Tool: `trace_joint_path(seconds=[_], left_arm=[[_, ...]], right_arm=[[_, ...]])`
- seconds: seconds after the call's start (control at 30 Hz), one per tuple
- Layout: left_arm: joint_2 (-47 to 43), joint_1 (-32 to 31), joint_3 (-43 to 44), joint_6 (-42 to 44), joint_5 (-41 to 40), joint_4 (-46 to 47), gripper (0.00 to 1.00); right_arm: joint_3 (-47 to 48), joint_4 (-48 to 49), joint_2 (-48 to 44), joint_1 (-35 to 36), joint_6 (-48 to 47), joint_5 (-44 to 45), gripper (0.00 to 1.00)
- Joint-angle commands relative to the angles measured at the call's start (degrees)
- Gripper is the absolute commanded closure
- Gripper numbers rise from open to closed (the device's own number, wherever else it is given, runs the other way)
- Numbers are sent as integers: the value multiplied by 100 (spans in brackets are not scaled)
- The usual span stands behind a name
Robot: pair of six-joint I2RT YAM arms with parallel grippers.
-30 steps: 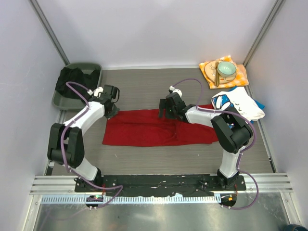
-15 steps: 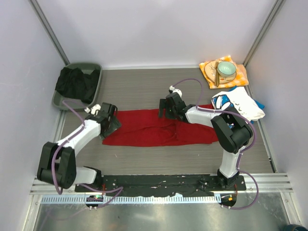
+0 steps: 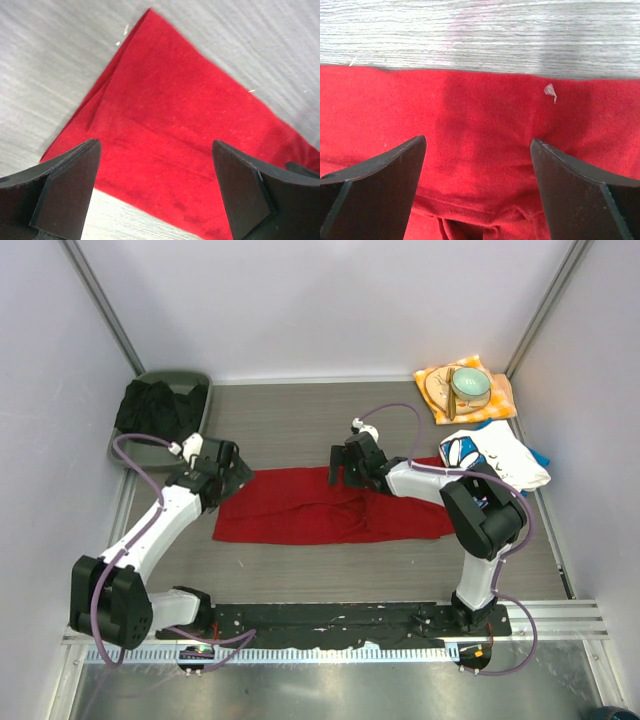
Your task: Fold and stack the t-shirts
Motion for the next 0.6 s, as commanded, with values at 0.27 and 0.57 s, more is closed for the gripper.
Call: trace_joint_path(seconds=[0.27, 0.57], left_arm=[[737, -45, 737, 174, 312, 484, 3], [553, -159, 131, 68, 584, 870, 0]], right_arm=[[93, -871, -1851, -39, -65, 1263, 1], [-469, -1144, -2099, -1032, 391, 1906, 0]])
